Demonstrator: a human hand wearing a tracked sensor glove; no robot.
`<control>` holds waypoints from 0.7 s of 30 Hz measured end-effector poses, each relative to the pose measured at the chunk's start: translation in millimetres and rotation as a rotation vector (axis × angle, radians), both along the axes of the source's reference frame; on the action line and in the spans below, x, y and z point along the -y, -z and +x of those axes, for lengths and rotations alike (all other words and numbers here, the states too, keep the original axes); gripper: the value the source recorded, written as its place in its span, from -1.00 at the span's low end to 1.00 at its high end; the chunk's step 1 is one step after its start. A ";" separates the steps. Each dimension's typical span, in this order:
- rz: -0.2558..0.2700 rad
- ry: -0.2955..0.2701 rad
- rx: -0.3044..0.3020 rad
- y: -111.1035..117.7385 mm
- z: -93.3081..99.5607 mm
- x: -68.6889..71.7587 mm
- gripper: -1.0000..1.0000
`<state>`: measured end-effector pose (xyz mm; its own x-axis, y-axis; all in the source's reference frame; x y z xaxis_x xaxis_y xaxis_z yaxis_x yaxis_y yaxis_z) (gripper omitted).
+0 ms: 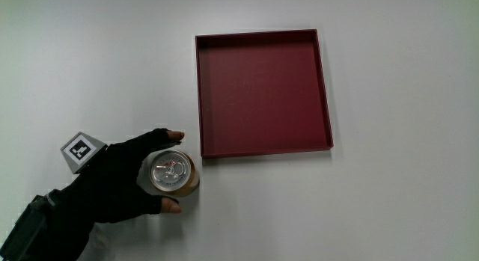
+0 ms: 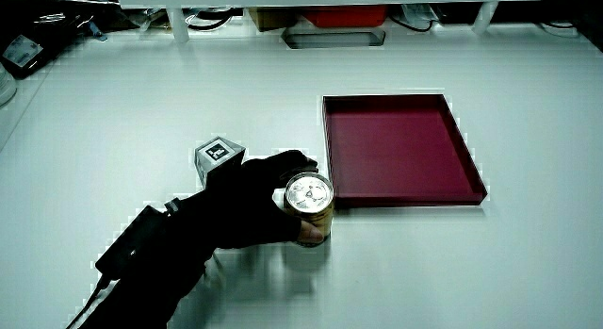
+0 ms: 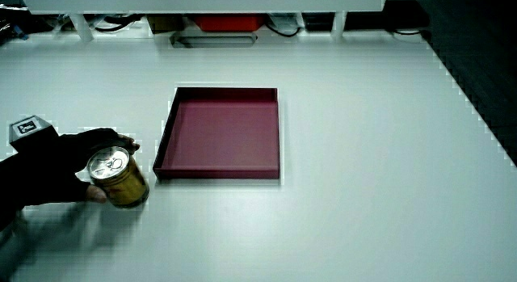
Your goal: Pick red bull from desk
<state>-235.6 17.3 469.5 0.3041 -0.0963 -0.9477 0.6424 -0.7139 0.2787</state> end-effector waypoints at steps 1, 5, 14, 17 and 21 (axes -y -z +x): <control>-0.002 0.004 -0.022 2.0 1.4 -0.3 0.64; 0.017 -0.003 0.006 2.5 1.2 0.4 0.80; 0.113 0.033 -0.005 7.4 2.6 -5.3 1.00; 0.106 0.043 -0.024 9.6 3.3 -4.0 1.00; 0.140 0.048 -0.055 26.6 7.3 1.6 1.00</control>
<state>-228.3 15.7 442.9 0.2495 0.0248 -0.9681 0.6180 -0.7737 0.1395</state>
